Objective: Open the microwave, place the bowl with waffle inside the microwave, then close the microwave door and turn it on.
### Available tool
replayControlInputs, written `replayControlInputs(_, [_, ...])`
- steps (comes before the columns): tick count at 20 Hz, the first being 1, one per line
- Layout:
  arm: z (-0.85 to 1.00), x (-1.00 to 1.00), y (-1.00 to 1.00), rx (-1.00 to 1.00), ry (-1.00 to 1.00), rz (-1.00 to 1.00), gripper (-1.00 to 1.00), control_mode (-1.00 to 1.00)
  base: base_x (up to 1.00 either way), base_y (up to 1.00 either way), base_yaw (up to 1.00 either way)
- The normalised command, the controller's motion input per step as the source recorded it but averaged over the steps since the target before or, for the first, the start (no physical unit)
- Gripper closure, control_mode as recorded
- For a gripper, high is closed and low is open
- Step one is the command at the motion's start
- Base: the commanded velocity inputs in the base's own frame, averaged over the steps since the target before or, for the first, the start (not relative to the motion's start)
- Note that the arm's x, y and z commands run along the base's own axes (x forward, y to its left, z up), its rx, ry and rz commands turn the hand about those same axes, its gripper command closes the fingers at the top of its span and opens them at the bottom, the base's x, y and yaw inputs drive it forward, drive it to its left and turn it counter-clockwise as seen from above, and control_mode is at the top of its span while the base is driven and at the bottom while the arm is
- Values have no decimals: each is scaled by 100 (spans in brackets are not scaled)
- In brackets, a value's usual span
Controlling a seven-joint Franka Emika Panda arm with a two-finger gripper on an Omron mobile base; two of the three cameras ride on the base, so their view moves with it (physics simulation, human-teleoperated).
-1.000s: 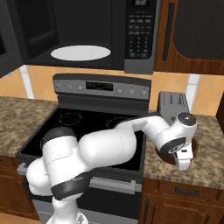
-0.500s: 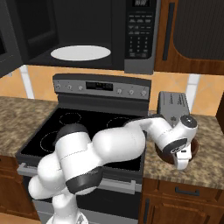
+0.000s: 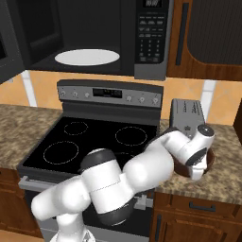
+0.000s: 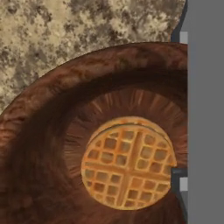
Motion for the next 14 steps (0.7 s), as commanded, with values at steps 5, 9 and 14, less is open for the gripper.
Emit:
replayControlInputs(5, [-28,14,-18,2,1,0,-100,-100,0,0,0])
replayControlInputs(9, [-26,0,0,0,1,0,-100,-100,0,0,0])
replayControlInputs(14, [-5,1,2,-1,-2,-1,-100,-100,0,0,0])
